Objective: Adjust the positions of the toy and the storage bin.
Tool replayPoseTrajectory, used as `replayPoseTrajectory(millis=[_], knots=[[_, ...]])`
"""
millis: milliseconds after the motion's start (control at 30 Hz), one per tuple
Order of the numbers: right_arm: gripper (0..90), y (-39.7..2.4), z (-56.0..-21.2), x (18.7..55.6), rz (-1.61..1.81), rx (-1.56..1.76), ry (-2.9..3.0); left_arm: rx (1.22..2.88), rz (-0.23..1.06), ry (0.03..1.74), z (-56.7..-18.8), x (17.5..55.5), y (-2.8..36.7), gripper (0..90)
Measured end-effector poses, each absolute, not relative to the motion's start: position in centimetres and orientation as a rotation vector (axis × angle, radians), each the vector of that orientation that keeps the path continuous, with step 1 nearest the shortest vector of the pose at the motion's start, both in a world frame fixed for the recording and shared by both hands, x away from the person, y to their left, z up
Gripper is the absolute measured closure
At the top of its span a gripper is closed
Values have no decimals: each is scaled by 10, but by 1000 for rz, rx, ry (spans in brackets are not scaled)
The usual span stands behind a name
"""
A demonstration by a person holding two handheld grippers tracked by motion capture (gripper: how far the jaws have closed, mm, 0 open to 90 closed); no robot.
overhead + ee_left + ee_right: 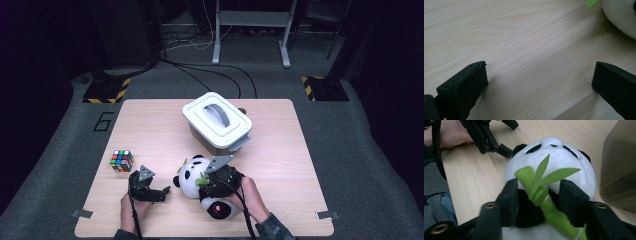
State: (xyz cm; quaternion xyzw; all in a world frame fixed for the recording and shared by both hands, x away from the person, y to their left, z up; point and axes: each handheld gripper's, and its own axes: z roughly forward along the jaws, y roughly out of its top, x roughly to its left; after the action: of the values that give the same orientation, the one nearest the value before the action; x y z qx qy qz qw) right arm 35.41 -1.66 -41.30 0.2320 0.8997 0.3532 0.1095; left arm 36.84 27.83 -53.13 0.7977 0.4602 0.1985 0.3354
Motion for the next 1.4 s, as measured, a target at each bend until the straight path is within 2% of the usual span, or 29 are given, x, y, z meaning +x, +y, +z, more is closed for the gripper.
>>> replayPoseTrajectory(millis=[133,300,833,1400], knots=[[284,-22,-409,351,1070,702,2629,2081,518,1201,-531,368,278,0],[152,-33,-400,347,1133,731,2597,2083,516,1200,-531,368,278,0],[23,-93,-391,337,1187,856,2450,2085,512,1201,-531,368,278,0],[0,-156,-421,338,1134,1079,2293,2085,515,1201,-531,368,278,0]])
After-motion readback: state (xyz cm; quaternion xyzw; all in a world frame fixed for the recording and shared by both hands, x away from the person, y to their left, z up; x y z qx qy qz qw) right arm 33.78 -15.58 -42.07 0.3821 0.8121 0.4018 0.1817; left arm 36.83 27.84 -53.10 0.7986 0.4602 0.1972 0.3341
